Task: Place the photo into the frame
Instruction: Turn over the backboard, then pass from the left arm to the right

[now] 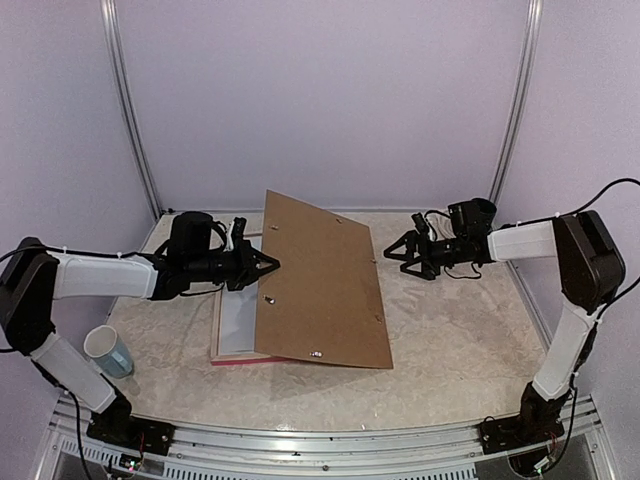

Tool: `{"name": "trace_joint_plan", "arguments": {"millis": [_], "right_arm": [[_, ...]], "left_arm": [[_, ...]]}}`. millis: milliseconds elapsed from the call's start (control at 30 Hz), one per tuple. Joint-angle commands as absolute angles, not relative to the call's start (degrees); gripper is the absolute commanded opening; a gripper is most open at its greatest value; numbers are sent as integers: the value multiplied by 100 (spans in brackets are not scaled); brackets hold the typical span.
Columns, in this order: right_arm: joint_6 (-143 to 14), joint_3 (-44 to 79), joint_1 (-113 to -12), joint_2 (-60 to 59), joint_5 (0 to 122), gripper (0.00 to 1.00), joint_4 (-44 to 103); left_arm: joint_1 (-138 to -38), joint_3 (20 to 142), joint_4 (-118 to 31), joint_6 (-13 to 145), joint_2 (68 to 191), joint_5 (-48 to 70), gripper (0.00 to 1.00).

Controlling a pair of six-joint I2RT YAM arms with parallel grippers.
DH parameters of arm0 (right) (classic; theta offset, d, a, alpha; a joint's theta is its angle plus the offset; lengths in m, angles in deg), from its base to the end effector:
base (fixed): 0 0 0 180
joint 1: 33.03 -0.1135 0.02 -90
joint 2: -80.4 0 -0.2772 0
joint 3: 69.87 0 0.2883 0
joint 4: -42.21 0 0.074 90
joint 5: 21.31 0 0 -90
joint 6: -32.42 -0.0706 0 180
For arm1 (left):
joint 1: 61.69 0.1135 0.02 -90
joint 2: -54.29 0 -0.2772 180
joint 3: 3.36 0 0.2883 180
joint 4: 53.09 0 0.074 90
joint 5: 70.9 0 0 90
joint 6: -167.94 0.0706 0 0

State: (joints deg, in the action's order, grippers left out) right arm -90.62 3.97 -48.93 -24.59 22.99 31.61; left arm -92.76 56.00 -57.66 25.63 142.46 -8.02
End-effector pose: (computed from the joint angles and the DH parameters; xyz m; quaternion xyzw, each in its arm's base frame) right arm 0.4001 0.1665 0.1500 -0.0316 0.8553 0.4786 0.1960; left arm 0.3162 -0.2281 0.1954 -0.0254 0.8259 -0.4980 0.2631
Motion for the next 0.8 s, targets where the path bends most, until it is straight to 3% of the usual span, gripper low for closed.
{"name": "trace_joint_plan", "arguments": {"millis": [0, 267, 533, 767], "right_arm": [[-8985, 279, -4819, -2237, 1697, 99, 3232], [-9058, -116, -4822, -1795, 1223, 99, 3979], [-8535, 189, -4824, -1400, 1585, 99, 3477], [-8839, -20, -4831, -1312, 1005, 92, 4294]], "left_arm": [[-9228, 5391, -6646, 2868, 13873, -1001, 0], [-9214, 4714, -7735, 2830, 13275, -1253, 0], [-9201, 4027, -8992, 2677, 12841, -1644, 0], [-9193, 3549, -10185, 2215, 12834, -1854, 0]]}}
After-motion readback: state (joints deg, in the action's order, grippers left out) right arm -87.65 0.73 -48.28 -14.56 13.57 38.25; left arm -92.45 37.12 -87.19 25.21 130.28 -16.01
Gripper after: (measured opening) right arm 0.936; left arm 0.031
